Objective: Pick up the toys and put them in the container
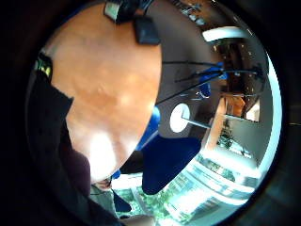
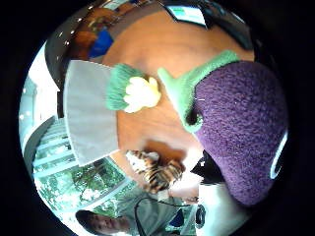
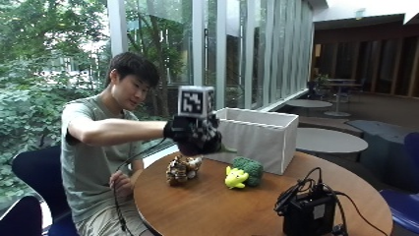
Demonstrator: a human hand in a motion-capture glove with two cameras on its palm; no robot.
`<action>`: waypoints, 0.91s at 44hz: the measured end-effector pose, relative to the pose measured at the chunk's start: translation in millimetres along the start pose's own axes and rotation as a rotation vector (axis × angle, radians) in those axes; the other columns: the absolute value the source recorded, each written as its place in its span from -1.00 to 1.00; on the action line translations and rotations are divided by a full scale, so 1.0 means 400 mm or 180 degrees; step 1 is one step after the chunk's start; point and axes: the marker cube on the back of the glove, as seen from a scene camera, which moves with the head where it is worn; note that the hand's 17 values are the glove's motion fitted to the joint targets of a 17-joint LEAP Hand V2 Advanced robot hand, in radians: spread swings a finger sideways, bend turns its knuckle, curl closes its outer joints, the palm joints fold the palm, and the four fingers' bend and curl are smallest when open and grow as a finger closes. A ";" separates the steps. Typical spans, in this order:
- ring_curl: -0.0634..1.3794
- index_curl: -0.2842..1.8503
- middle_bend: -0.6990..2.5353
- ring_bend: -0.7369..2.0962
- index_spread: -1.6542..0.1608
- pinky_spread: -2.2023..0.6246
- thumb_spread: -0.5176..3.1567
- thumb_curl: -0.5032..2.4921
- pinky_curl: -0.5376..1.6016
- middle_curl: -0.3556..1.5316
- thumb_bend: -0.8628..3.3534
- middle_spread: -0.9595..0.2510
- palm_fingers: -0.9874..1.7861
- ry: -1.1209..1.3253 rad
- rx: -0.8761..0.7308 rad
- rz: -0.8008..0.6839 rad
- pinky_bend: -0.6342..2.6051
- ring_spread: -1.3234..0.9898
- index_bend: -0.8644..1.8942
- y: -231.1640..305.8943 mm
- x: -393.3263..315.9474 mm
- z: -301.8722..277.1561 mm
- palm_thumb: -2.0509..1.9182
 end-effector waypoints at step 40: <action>-0.14 -0.37 0.08 0.49 0.38 0.30 -0.52 -0.12 -0.08 0.24 -0.54 0.13 0.45 0.0195 0.0969 -0.1607 0.04 -0.16 0.18 0.038 -0.962 -0.558 0.37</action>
